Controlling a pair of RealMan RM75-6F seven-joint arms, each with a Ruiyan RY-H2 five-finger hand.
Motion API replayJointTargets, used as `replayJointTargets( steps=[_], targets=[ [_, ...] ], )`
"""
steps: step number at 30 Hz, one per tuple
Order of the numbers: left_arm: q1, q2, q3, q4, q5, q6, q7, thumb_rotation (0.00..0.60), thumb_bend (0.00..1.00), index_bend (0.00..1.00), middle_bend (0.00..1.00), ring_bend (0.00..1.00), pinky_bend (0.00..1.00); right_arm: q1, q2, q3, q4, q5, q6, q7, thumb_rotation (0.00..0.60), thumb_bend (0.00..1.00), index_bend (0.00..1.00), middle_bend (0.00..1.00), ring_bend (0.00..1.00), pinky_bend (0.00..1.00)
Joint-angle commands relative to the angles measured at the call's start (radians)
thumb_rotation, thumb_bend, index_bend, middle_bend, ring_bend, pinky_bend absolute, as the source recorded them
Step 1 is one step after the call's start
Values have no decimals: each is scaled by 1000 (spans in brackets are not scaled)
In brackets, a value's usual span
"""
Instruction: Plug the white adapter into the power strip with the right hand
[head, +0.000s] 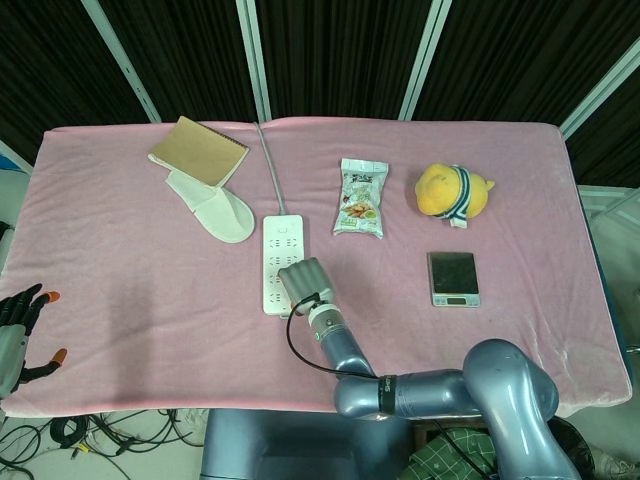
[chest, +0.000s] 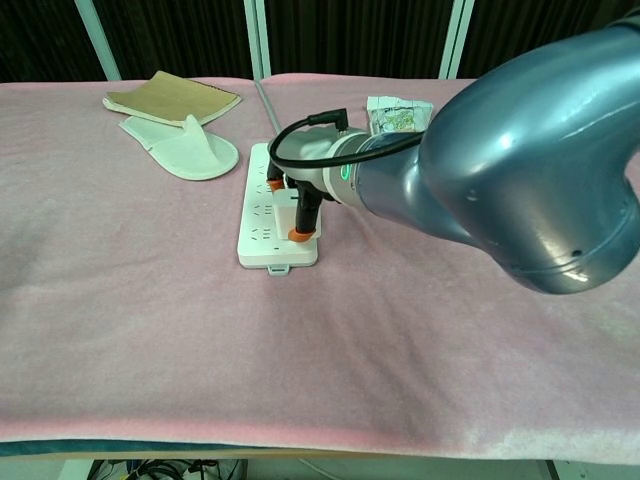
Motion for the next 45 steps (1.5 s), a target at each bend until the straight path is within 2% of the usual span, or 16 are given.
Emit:
replayJointTargets(
  steps=[1, 20, 24, 27, 29, 33, 36, 41, 45],
  targets=[
    [0, 0, 0, 0, 0, 0, 0, 600, 279, 119, 16, 0, 0, 7, -4, -1, 5, 16, -8, -14, 600, 567, 1000, 875, 821, 551],
    [-1, 2, 0, -1, -3, -3, -4, 600, 279, 119, 16, 0, 0, 34, -35, 2, 40, 39, -22, -62, 600, 579, 1000, 893, 837, 570],
    [-1, 1, 0, -1, -1, -1, -3, 600, 279, 119, 16, 0, 0, 29, -24, 1, 27, 59, -29, -68, 600, 575, 1000, 845, 806, 566],
    [0, 1, 0, -1, -1, 0, -1, 600, 280, 118, 16, 0, 0, 27, -14, 6, 16, 82, -43, -65, 600, 550, 993, 759, 745, 545],
    [0, 0, 0, -1, -1, 1, -1, 600, 280, 118, 16, 0, 0, 27, -6, 8, 9, 96, -50, -67, 600, 520, 928, 682, 691, 512],
    [0, 0, 0, -1, -4, 0, -1, 600, 279, 114, 16, 0, 0, 28, 12, 14, -7, 126, -59, -64, 600, 437, 633, 479, 520, 383],
    [-1, 0, 0, -1, -4, -1, 0, 600, 279, 113, 16, 0, 0, 27, 20, 13, -14, 131, -55, -58, 600, 397, 501, 377, 448, 335],
    [0, 0, 0, -1, -4, 0, 2, 600, 279, 113, 16, 0, 0, 18, 28, 5, -26, 131, -46, -43, 600, 357, 416, 274, 386, 301],
    [0, 0, 0, -2, -5, 1, 4, 600, 279, 112, 16, 0, 0, 13, 33, 5, -35, 120, -36, -29, 600, 343, 389, 240, 359, 299]
  ],
)
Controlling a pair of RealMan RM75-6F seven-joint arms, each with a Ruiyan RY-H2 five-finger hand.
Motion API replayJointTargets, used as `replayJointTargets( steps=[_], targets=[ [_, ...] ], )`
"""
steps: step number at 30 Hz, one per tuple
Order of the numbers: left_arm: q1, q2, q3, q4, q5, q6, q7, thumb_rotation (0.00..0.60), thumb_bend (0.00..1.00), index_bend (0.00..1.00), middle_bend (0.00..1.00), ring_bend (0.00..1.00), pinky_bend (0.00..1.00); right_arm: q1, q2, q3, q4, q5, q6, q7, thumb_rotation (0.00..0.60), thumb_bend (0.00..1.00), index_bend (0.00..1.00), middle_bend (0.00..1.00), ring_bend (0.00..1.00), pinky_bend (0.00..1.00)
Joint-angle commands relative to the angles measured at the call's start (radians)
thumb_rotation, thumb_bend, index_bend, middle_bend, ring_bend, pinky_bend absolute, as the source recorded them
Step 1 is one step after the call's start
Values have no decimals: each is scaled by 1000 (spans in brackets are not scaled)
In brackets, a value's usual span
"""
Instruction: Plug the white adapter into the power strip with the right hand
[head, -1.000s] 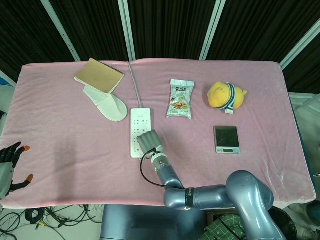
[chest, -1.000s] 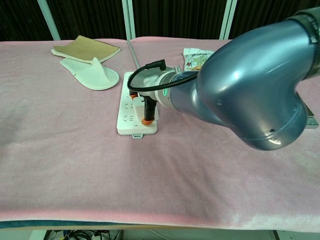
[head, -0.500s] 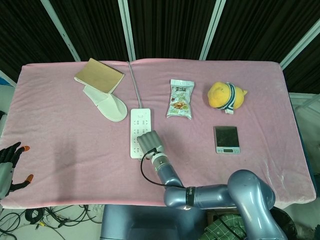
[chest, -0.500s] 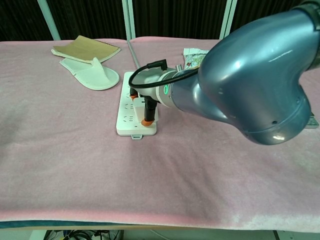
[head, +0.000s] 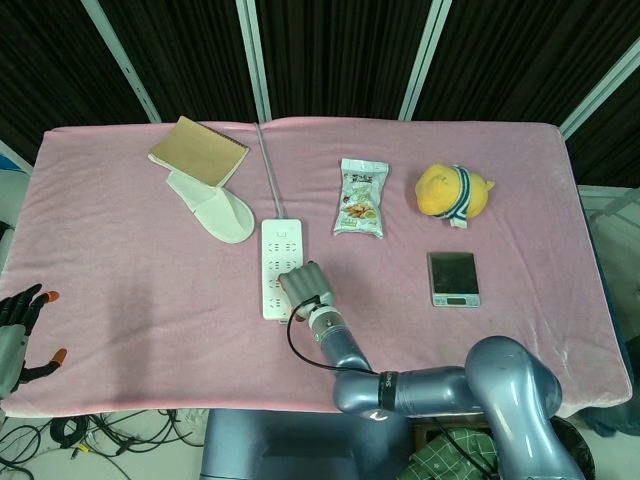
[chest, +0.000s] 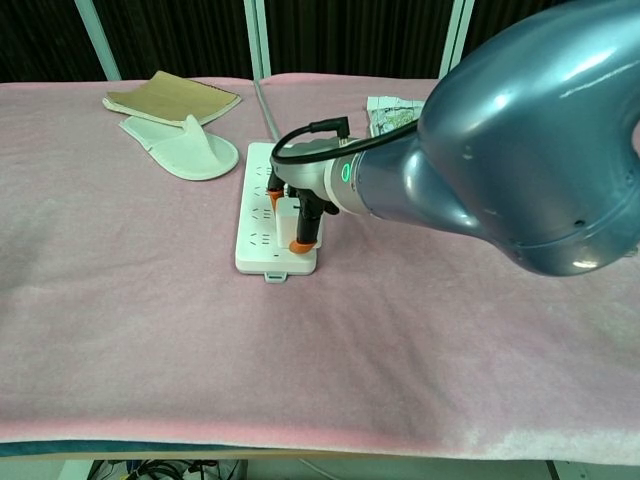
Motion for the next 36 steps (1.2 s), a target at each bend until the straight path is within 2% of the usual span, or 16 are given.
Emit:
replayJointTargets(
  steps=[1, 16, 23, 30, 36],
  targets=[
    [0, 0, 0, 0, -1, -1, 0, 600, 279, 112, 16, 0, 0, -4, 3, 2, -5, -10, 8, 9, 600, 340, 386, 237, 358, 299],
    [-1, 2, 1, -2, -3, -4, 2, 600, 279, 113, 16, 0, 0, -22, 35, 28, -59, -55, 51, 58, 600, 292, 372, 213, 332, 298],
    [-2, 4, 1, -4, -8, -8, 4, 600, 279, 113, 16, 0, 0, -41, 95, 58, -122, -60, 72, 92, 600, 284, 371, 205, 326, 285],
    [-1, 3, 0, -6, -9, -5, 4, 600, 280, 112, 16, 0, 0, -96, 203, 82, -207, -92, 81, 163, 600, 285, 371, 206, 326, 285],
    [0, 2, 0, -5, -8, -2, 6, 600, 279, 112, 16, 0, 0, -218, 377, 51, -339, -205, 109, 263, 600, 261, 354, 196, 313, 270]
  ],
)
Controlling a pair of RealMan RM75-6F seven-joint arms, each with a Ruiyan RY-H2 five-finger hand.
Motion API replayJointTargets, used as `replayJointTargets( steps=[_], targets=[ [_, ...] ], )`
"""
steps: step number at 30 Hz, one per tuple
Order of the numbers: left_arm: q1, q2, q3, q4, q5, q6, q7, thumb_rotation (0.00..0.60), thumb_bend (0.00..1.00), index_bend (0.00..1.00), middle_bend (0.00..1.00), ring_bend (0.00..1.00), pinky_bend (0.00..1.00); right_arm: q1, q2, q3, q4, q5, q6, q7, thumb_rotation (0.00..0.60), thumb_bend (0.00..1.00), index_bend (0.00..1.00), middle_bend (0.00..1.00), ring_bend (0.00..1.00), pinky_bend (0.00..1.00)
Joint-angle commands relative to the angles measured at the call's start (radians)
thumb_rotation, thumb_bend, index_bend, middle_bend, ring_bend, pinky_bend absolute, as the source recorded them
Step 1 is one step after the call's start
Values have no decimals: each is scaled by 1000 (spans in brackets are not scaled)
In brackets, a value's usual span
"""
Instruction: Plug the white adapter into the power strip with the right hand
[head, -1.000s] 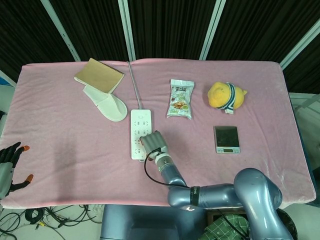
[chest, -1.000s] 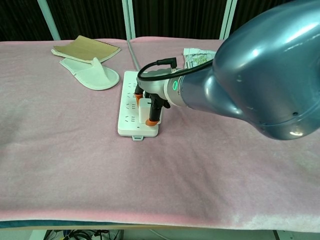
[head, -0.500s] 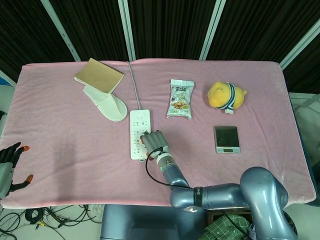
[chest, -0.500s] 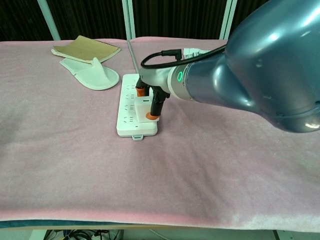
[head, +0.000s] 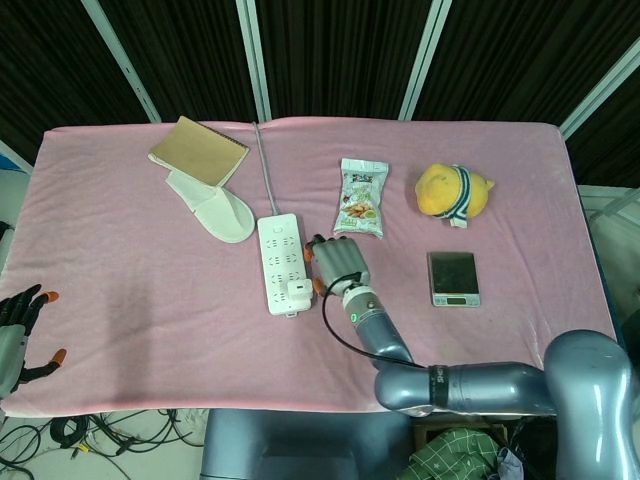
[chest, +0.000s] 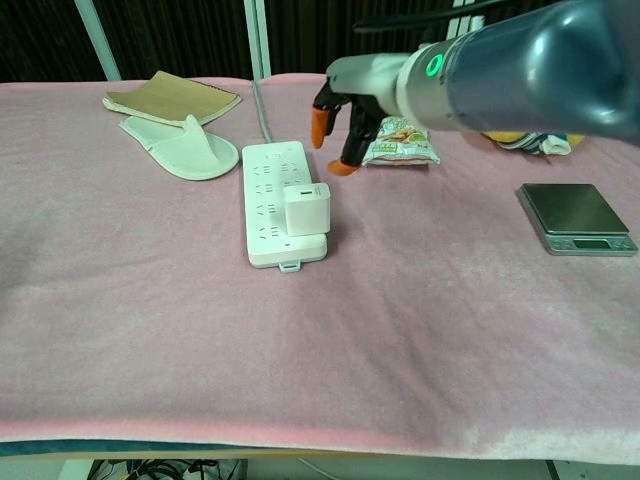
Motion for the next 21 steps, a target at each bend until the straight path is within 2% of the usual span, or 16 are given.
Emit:
replayJointTargets(
  steps=[1, 5, 8, 11, 12, 16, 18, 21],
  targets=[
    [0, -1, 0, 0, 1, 2, 3, 600, 279, 112, 16, 0, 0, -99, 124, -28, -100, -102, 28, 81, 600, 251, 335, 183, 303, 260],
    [2, -6, -1, 0, 4, 11, 15, 600, 279, 111, 16, 0, 0, -226, 251, -91, -193, -288, 88, 167, 600, 173, 246, 108, 237, 207],
    [4, -9, -2, -1, 6, 19, 21, 600, 279, 111, 15, 0, 0, -304, 306, -150, -224, -426, 141, 202, 600, 111, 196, 69, 194, 175],
    [6, -15, -4, 0, 15, 33, 29, 600, 279, 111, 15, 0, 0, -404, 359, -241, -250, -578, 235, 223, 600, 89, 160, 58, 174, 166],
    [8, -18, -4, 1, 21, 42, 34, 600, 279, 111, 15, 0, 0, -455, 374, -284, -251, -661, 282, 245, 600, 86, 157, 58, 174, 165],
    [16, -29, -4, 8, 40, 68, 41, 600, 279, 111, 15, 0, 0, -636, 392, -420, -197, -928, 432, 365, 600, 86, 148, 58, 174, 161],
    [19, -33, -4, 11, 49, 78, 39, 600, 279, 111, 15, 0, 0, -728, 389, -479, -155, -1026, 505, 427, 600, 86, 147, 58, 174, 161],
    [20, -35, -3, 16, 62, 86, 35, 600, 279, 111, 15, 0, 0, -836, 370, -536, -94, -1116, 586, 502, 600, 84, 147, 58, 175, 161]
  ],
)
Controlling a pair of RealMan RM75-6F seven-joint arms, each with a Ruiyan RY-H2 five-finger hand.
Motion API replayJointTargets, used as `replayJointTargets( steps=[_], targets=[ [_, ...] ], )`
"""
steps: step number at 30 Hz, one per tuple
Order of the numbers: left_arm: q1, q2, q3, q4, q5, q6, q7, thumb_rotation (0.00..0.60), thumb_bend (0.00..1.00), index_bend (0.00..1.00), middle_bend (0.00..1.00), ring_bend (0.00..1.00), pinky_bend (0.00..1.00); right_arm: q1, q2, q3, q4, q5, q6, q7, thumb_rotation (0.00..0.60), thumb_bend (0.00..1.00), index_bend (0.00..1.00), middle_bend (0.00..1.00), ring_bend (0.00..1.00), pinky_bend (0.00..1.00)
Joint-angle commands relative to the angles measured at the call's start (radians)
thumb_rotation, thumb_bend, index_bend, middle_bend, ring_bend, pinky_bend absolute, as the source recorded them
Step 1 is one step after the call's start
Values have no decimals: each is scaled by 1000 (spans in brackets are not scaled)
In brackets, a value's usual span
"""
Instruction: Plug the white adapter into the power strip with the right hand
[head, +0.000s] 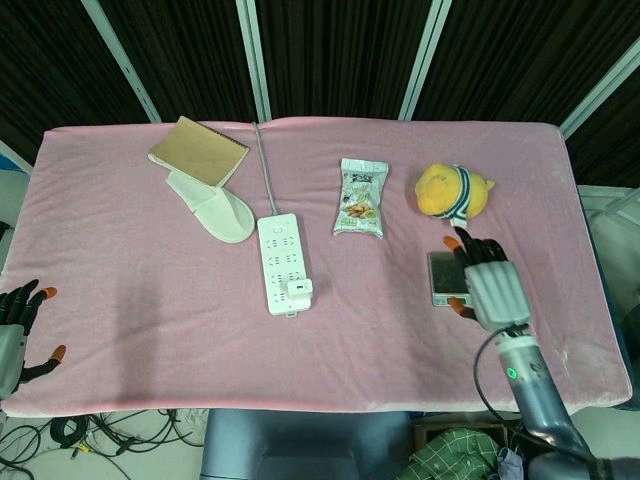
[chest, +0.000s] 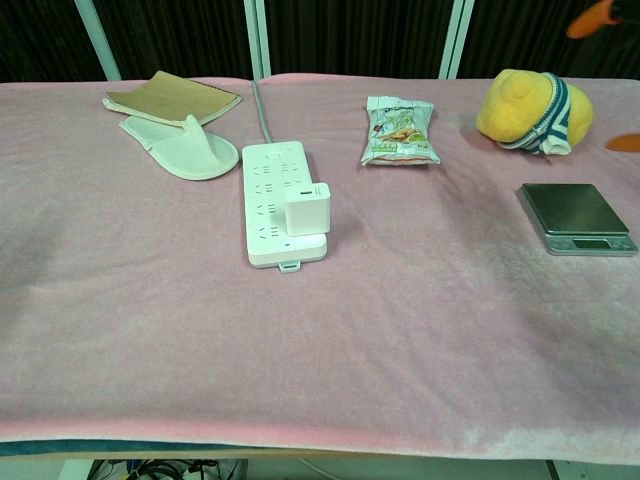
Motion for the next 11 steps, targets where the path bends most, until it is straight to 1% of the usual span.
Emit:
replayJointTargets(
  steps=[1, 3, 6, 8, 11],
  targets=[
    [2, -2, 2, 5, 11, 5, -4, 600, 279, 111, 15, 0, 0, -242, 3, -163, 114, -210, 200, 172, 600, 84, 146, 58, 175, 161],
    [3, -2, 4, 8, 23, 11, -8, 600, 279, 111, 15, 0, 0, -304, -25, -180, 181, -247, 238, 211, 600, 84, 146, 58, 174, 161],
    [8, -3, 6, 10, 42, 26, -15, 600, 279, 110, 14, 0, 0, -357, -64, -178, 271, -283, 256, 257, 600, 84, 142, 58, 175, 161],
    [10, -3, 11, 13, 57, 32, -17, 600, 279, 110, 14, 0, 0, -364, -77, -163, 311, -291, 239, 291, 600, 85, 141, 59, 175, 161],
    [14, -5, 20, 17, 78, 39, -13, 600, 278, 109, 14, 0, 0, -374, -91, -123, 358, -303, 232, 355, 600, 85, 141, 59, 174, 161]
  ],
)
